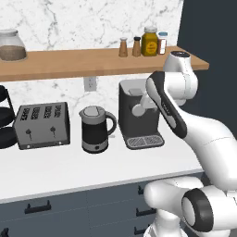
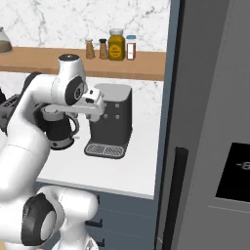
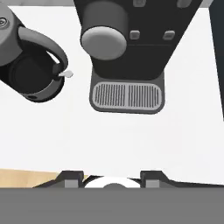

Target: Navigate to the stove.

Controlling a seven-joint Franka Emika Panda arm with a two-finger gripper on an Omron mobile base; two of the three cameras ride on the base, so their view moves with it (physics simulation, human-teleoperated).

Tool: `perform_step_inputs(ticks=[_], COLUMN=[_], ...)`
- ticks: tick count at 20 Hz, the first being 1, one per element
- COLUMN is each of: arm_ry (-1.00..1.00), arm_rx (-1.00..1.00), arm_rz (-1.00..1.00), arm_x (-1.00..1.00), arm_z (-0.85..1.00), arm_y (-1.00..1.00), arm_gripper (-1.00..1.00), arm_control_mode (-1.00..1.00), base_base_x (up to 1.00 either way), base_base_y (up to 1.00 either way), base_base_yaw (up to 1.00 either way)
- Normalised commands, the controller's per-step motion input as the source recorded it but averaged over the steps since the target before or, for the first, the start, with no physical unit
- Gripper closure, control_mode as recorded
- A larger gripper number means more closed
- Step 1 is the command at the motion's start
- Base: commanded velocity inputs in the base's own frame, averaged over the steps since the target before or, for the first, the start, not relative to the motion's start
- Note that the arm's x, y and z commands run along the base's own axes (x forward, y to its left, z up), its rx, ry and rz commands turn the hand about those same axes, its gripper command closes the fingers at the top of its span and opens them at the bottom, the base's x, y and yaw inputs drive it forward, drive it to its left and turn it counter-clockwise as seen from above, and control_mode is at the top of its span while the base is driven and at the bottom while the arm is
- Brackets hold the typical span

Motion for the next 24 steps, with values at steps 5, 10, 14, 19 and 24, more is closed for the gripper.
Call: perform_step_inputs(ticks=[5,10,14,19,24], arm_ry=[-0.01,0.00,0.00,0.01,0.01], arm_rx=[0.00,0.00,-0.01,-0.02,0.00], arm_rz=[0.00,0.00,0.00,0.00,0.00], arm_x=[-0.49,-0.74,-0.56,-0.47,-0.08], arm_z=[-0.06,-0.26,-0.36,-0.49,-0.10], arm_y=[0.00,0.00,0.00,0.00,0.00], arm_gripper=[-1.00,-1.00,-1.00,-1.00,-1.00], arm_control_mode=[-1.00,-1.00,-1.00,-1.00,1.00], base_base_x=[0.00,0.00,0.00,0.00,-0.45], base_base_y=[0.00,0.00,0.00,0.00,0.00], base_base_yaw=[0.00,0.00,0.00,0.00,0.00])
